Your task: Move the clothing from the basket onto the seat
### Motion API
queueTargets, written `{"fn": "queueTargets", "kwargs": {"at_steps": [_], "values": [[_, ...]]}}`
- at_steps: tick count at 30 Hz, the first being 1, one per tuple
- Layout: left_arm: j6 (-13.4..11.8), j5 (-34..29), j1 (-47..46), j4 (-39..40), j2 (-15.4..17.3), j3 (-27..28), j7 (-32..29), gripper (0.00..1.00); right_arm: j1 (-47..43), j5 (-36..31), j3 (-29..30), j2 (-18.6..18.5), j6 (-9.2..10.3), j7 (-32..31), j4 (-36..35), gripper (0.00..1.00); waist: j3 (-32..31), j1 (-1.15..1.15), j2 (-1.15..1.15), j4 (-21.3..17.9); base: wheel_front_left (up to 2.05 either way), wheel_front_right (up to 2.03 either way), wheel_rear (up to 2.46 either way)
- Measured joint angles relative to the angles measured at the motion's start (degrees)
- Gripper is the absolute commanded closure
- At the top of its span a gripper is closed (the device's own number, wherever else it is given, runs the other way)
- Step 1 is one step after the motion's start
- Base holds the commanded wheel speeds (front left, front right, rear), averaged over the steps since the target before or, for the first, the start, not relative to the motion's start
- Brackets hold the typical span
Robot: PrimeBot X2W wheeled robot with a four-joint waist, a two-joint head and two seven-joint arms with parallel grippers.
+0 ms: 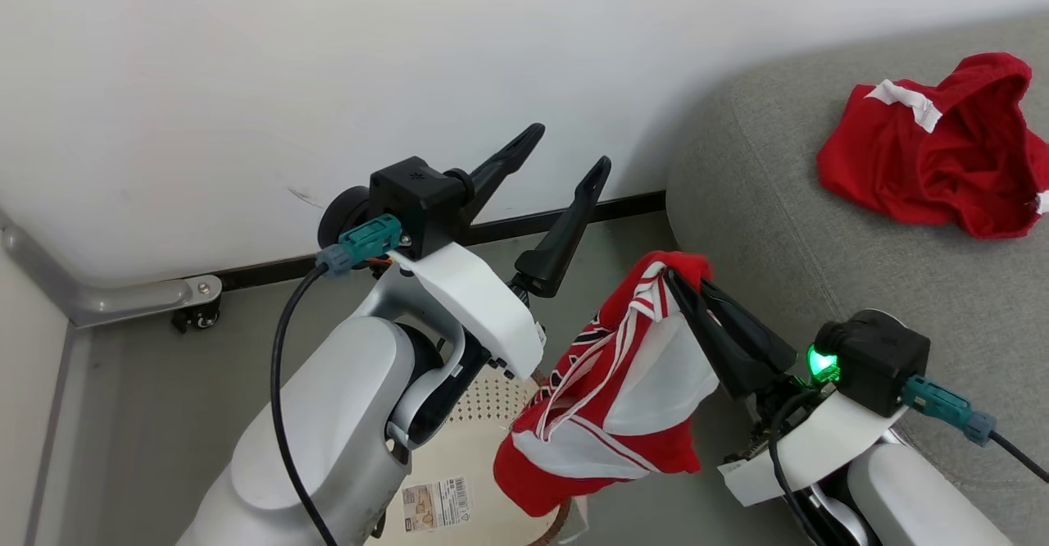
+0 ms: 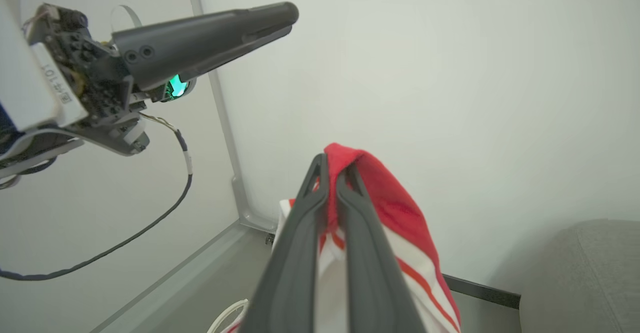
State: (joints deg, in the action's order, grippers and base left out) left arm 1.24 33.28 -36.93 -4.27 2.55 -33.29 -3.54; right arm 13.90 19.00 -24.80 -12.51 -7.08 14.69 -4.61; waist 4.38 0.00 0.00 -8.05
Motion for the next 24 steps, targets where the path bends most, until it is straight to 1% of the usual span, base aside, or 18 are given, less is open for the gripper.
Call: {"fn": "queueTargets", "kwargs": {"at_steps": [8,14,19,24], "values": [[0.54,0.52,-0.04,-0.35,-0.14,-1.45,-0.52,0.00,-2.35,-2.26,4.37,0.15,0.00,0.00,-2.05,1.00,0.61,0.00,0.00,-1.84,0.00,0.00,0.00],[1.21,1.11,-0.10,-0.57,-0.23,-2.72,-0.93,0.00,-4.19,-4.45,7.39,0.96,0.00,0.00,-3.52,1.00,1.22,0.00,0.00,-3.56,0.00,0.00,0.00],[1.53,1.64,-0.22,-0.98,-0.22,-3.30,-1.02,0.00,-5.53,-5.05,9.09,1.69,0.00,0.00,-4.75,1.00,1.82,0.00,0.00,-5.22,0.00,0.00,0.00],[1.78,1.96,-0.30,-1.30,-0.23,-3.69,-1.44,0.00,-5.84,-6.08,9.40,2.05,0.00,0.00,-5.77,1.00,2.35,0.00,0.00,-6.72,0.00,0.00,0.00]]}}
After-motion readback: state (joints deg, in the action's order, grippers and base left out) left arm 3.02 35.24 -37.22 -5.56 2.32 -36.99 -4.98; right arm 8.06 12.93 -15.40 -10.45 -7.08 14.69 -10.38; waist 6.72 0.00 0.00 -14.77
